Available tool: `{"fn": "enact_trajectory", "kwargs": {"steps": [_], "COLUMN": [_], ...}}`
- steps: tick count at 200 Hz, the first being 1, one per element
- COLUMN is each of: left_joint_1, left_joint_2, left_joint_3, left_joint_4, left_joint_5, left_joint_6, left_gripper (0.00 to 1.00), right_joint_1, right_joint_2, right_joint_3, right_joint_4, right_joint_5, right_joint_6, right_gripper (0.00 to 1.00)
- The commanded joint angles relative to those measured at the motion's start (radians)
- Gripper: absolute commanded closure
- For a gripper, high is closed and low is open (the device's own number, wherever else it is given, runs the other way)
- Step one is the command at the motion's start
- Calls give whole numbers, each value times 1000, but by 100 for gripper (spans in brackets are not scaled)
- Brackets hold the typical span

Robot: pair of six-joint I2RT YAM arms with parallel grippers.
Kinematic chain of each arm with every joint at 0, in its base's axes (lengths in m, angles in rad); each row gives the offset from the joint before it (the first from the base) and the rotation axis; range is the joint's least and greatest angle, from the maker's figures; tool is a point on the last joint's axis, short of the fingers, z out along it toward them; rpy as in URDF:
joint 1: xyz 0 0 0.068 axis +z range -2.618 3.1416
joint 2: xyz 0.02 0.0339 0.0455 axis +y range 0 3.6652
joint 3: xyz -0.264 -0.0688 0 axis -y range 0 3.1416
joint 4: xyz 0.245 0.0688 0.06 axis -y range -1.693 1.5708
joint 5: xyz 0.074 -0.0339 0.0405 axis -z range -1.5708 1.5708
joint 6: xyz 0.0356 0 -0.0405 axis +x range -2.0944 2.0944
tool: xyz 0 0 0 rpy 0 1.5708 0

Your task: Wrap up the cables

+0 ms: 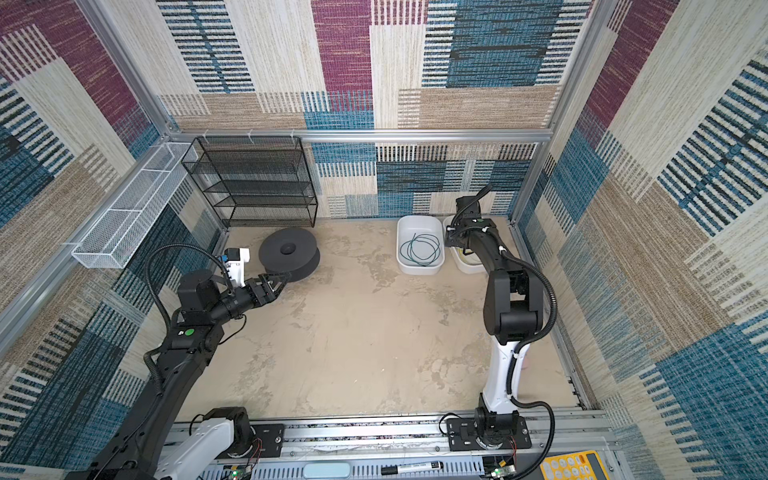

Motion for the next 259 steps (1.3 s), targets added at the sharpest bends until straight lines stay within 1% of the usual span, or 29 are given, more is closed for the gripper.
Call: {"fn": "enact_trajectory", "kwargs": {"steps": [1,13,37,69,114,165,195,214,225,238,242,259], "left_joint_1": [1,1,0,1,1,1,1,1,1,0,1,1], "left_joint_2": [4,7,3,4,3,5,8,14,23,42,52,99], "left_joint_3": [-4,-4,-8,-6,-7,-5,-2,6,18,49,62,114], "left_joint_4": [36,35,31,28,28,28,31,25,6,-57,-83,-177], "left_joint_5": [14,19,15,11,7,2,-2,-14,-40,-96,-148,-257], "left_joint_6": [-22,-24,-22,-19,-21,-21,-28,-40,-46,-52,-54,-72], "left_gripper": [23,23,23,23,23,23,23,23,24,24,24,24], "right_joint_1": [-7,-20,-27,-27,-27,-27,-26,-27,-27,-27,-28,-27], "right_joint_2": [-10,-1,-25,-19,6,16,0,-12,-23,-35,-38,-63], "right_joint_3": [-32,-43,-123,-131,-101,-101,-108,-101,-101,-101,-101,-125], "right_joint_4": [45,46,107,112,110,117,134,133,132,119,114,114], "right_joint_5": [-151,-207,-285,-295,-431,-485,-542,-549,-551,-500,-479,-398], "right_joint_6": [-14,1,27,30,43,76,103,122,129,144,147,157], "right_gripper": [17,16,16,16,18,21,22,22,23,23,23,23]}}
